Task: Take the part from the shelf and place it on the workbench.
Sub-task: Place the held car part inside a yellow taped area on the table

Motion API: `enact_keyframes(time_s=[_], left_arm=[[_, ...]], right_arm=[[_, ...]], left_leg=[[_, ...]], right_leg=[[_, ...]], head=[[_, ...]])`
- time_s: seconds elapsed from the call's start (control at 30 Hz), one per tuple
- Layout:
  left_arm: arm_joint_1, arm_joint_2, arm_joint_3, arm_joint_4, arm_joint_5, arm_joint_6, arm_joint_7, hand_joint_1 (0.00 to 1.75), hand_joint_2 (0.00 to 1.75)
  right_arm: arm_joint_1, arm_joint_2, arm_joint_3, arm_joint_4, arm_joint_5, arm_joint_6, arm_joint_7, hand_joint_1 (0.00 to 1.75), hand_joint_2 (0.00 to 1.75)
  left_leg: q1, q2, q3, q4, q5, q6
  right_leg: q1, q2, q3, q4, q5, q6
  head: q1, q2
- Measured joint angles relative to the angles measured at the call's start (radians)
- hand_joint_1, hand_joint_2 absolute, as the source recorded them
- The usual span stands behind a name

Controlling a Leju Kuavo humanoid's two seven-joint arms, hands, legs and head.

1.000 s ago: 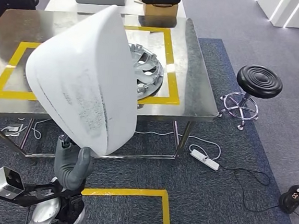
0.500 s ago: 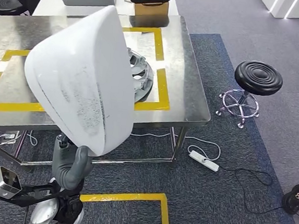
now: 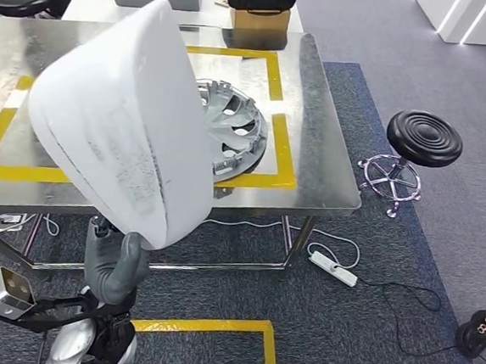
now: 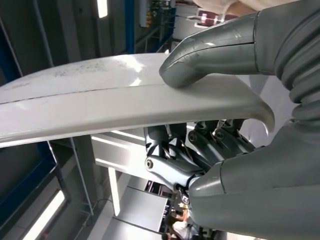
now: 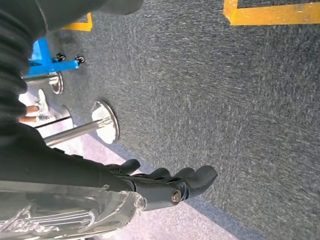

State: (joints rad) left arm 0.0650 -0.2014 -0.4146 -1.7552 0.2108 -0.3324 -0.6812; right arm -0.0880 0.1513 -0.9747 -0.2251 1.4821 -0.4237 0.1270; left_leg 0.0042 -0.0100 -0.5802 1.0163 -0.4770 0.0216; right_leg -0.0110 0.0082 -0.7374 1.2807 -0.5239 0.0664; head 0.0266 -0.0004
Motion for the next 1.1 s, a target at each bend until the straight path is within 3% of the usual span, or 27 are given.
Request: enact_keyframes(time_s=[0.07, 0.1, 0.17, 0.3, 0.33, 0.4, 0.43, 0.47, 0.5, 0.53, 0.6, 0.67, 0.77, 0.83, 0.9, 0.93, 0.97, 1.0, 1.03, 1.1], left_arm=[[0.000, 0.002, 0.000, 0.000, -0.003, -0.008, -0.008, 1.75, 1.75], [0.000, 0.003, -0.001, 0.000, -0.004, -0.010, -0.009, 1.75, 1.75], [0.000, 0.003, -0.001, 0.000, -0.005, -0.011, -0.009, 1.75, 1.75], [-0.001, 0.001, -0.001, 0.000, -0.001, -0.008, -0.004, 1.75, 1.75], [-0.002, 0.001, -0.001, 0.000, 0.000, -0.007, -0.003, 1.75, 1.75], [-0.001, 0.001, 0.000, 0.000, 0.001, -0.004, -0.002, 1.75, 1.75], [0.000, 0.002, 0.000, 0.000, 0.002, -0.001, -0.002, 1.75, 1.75], [0.002, 0.002, 0.000, 0.000, 0.002, 0.002, 0.000, 1.75, 1.75], [0.004, 0.002, 0.001, 0.000, 0.003, 0.006, 0.001, 1.75, 1.75], [0.004, 0.002, 0.002, 0.000, 0.005, 0.009, 0.003, 1.75, 1.75], [0.005, 0.001, 0.002, 0.000, 0.008, 0.013, 0.005, 1.75, 1.75], [0.005, 0.000, 0.002, 0.000, 0.010, 0.015, 0.007, 1.75, 1.75], [0.006, -0.002, 0.004, 0.000, 0.015, 0.017, 0.008, 1.75, 1.75], [0.006, -0.004, 0.004, 0.000, 0.019, 0.017, 0.008, 1.75, 1.75], [0.006, -0.007, 0.005, 0.000, 0.023, 0.017, 0.009, 1.75, 1.75], [0.006, -0.007, 0.005, 0.000, 0.026, 0.017, 0.010, 1.75, 1.75], [0.007, -0.007, 0.006, 0.000, 0.028, 0.017, 0.011, 1.75, 1.75], [0.007, -0.007, 0.006, 0.000, 0.030, 0.017, 0.011, 1.75, 1.75], [0.008, -0.007, 0.006, 0.000, 0.030, 0.017, 0.011, 1.75, 1.75], [0.008, -0.007, 0.007, 0.000, 0.031, 0.017, 0.011, 1.75, 1.75]], right_arm=[[0.000, 0.000, 0.000, 0.000, 0.002, 0.003, 0.000, 0.00, 1.75], [-0.002, 0.000, 0.000, 0.000, 0.002, 0.003, 0.000, 0.00, 1.75], [-0.004, 0.000, 0.000, 0.000, 0.002, 0.004, -0.001, 0.00, 1.75], [-0.006, 0.000, 0.000, 0.000, 0.000, 0.004, -0.001, 0.00, 1.75], [-0.007, 0.000, 0.000, 0.000, -0.001, 0.004, -0.001, 0.00, 1.75], [-0.009, 0.000, 0.000, 0.000, -0.001, 0.003, -0.002, 0.00, 1.75], [-0.009, 0.000, 0.000, 0.000, -0.002, 0.003, -0.002, 0.00, 1.75], [-0.007, 0.000, 0.000, 0.000, -0.002, 0.003, -0.003, 0.00, 1.75], [-0.005, 0.000, 0.000, 0.000, -0.002, 0.003, -0.003, 0.00, 1.75], [-0.004, 0.000, 0.000, 0.000, -0.003, 0.003, -0.003, 0.00, 1.75], [-0.004, 0.000, 0.000, 0.000, -0.003, 0.003, -0.003, 0.00, 1.75], [-0.005, 0.000, 0.000, 0.000, -0.003, 0.002, -0.003, 0.00, 1.75], [-0.007, 0.000, 0.000, 0.000, -0.003, 0.002, -0.003, 0.00, 1.75], [-0.008, 0.000, 0.000, 0.000, -0.003, 0.002, -0.003, 0.00, 1.75], [-0.008, 0.000, 0.000, 0.000, -0.003, 0.001, -0.003, 0.00, 1.75], [-0.007, 0.000, 0.000, 0.000, -0.003, 0.002, -0.003, 0.00, 1.75], [-0.006, 0.000, 0.000, 0.000, -0.003, 0.002, -0.003, 0.00, 1.75], [-0.004, 0.000, 0.000, 0.000, -0.003, 0.002, -0.003, 0.00, 1.75], [-0.004, 0.000, 0.000, 0.000, -0.003, 0.002, -0.003, 0.00, 1.75], [-0.005, 0.000, 0.000, 0.000, -0.003, 0.002, -0.003, 0.00, 1.75]], left_leg=[[-0.001, -0.001, 0.021, 0.000, -0.014, -0.005], [-0.003, -0.001, 0.030, 0.001, -0.021, -0.011], [-0.005, -0.001, 0.040, 0.001, -0.026, -0.023], [-0.003, 0.000, 0.035, 0.018, -0.040, -0.044], [-0.003, 0.000, 0.013, 0.055, -0.055, -0.050], [-0.001, 0.001, -0.067, 0.176, -0.089, -0.058], [0.000, 0.001, -0.109, 0.229, -0.097, -0.060], [0.001, 0.001, -0.138, 0.257, -0.086, -0.061], [0.002, 0.001, -0.150, 0.249, -0.055, -0.062], [0.003, 0.001, -0.142, 0.206, -0.008, -0.062], [0.004, 0.003, -0.100, 0.089, 0.071, -0.061], [0.003, 0.003, -0.072, 0.022, 0.081, -0.051], [0.003, 0.000, -0.063, 0.009, 0.063, -0.029], [0.006, 0.000, -0.054, 0.005, 0.057, -0.016], [0.004, 0.001, -0.048, 0.005, 0.050, -0.007], [0.003, 0.001, -0.046, 0.005, 0.047, -0.005], [0.002, 0.000, -0.042, 0.005, 0.043, -0.004], [0.001, -0.002, -0.037, 0.005, 0.039, -0.004], [0.001, -0.003, -0.030, 0.005, 0.035, -0.005], [-0.001, -0.004, -0.015, 0.006, 0.025, -0.012]], right_leg=[[0.000, -0.001, 0.057, -0.119, 0.069, -0.004], [0.001, -0.002, 0.089, -0.177, 0.083, -0.008], [0.004, -0.003, 0.123, -0.230, 0.080, -0.016], [0.001, -0.002, 0.141, -0.248, 0.073, -0.035], [-0.001, -0.002, 0.148, -0.253, 0.070, -0.040], [-0.001, -0.002, 0.160, -0.257, 0.061, -0.047], [-0.002, -0.001, 0.166, -0.257, 0.055, -0.049], [-0.002, 0.000, 0.173, -0.257, 0.049, -0.049], [-0.003, 0.001, 0.183, -0.257, 0.041, -0.047], [-0.005, 0.002, 0.195, -0.257, 0.033, -0.044], [-0.005, 0.005, 0.212, -0.256, 0.014, -0.033], [-0.002, 0.006, 0.216, -0.257, 0.000, -0.020], [-0.001, 0.003, 0.224, -0.264, -0.008, -0.005], [-0.001, 0.000, 0.203, -0.209, -0.040, 0.003], [0.000, -0.001, 0.130, -0.078, -0.095, 0.005], [0.000, 0.000, 0.089, -0.015, -0.112, 0.005], [0.000, 0.000, 0.060, 0.021, -0.112, 0.004], [0.000, 0.000, 0.048, 0.019, -0.089, 0.002], [0.000, -0.001, 0.057, -0.022, -0.049, 0.000], [0.001, -0.001, 0.106, -0.158, 0.035, -0.006]], head=[[0.000, 0.000], [0.001, 0.000], [0.000, 0.000], [-0.004, 0.000], [-0.006, 0.000], [-0.010, 0.000], [-0.009, 0.000], [-0.010, 0.000], [-0.010, 0.000], [-0.010, 0.000], [-0.012, 0.000], [-0.014, 0.000], [-0.009, 0.000], [-0.005, 0.000], [-0.002, 0.000], [-0.001, 0.000], [-0.002, 0.000], [-0.001, 0.000], [-0.001, 0.000], [-0.001, 0.000]])
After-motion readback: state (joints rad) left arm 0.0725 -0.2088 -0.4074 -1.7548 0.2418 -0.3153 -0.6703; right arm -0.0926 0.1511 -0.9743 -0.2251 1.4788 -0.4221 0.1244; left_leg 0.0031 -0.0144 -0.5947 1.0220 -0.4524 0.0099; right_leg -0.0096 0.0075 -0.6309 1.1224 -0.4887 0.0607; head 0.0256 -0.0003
